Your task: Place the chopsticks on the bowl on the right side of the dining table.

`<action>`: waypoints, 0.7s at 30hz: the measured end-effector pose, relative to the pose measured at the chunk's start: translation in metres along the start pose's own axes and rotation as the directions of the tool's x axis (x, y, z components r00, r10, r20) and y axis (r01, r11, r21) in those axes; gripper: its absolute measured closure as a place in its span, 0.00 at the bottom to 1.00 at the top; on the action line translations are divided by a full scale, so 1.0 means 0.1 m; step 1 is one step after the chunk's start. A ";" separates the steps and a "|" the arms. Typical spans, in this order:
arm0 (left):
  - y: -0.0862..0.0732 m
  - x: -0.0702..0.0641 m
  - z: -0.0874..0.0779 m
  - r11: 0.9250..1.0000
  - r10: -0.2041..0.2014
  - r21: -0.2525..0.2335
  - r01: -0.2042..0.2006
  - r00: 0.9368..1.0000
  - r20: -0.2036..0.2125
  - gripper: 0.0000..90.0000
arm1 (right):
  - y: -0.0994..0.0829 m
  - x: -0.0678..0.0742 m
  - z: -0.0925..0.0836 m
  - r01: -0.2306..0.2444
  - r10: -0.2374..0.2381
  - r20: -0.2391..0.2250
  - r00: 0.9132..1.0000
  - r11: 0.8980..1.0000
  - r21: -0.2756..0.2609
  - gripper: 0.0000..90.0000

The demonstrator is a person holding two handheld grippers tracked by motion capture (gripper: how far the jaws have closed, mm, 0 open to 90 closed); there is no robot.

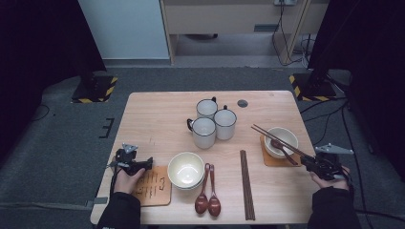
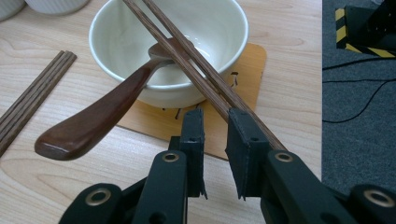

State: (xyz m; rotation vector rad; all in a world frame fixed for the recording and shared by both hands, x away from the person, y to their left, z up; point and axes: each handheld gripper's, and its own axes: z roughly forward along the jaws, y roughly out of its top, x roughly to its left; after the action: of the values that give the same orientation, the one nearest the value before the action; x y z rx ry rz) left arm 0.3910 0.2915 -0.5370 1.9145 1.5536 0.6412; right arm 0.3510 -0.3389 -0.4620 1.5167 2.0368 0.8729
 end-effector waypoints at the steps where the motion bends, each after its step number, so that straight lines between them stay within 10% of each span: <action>1: 0.00 0.00 0.00 1.000 0.000 0.000 0.000 1.000 0.000 0.01 | 0.00 0.00 0.00 0.002 -0.002 0.001 1.000 1.000 -0.002 0.85; 21: 0.00 0.00 0.00 1.000 0.000 0.000 0.000 1.000 0.000 0.01 | 0.01 -0.01 0.06 0.004 -0.004 0.020 1.000 1.000 0.005 0.84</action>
State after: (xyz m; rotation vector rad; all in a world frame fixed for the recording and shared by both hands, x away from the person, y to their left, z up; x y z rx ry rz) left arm 0.3910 0.2915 -0.5370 1.9146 1.5536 0.6413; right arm 0.3556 -0.3384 -0.4656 1.5172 2.0287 0.8488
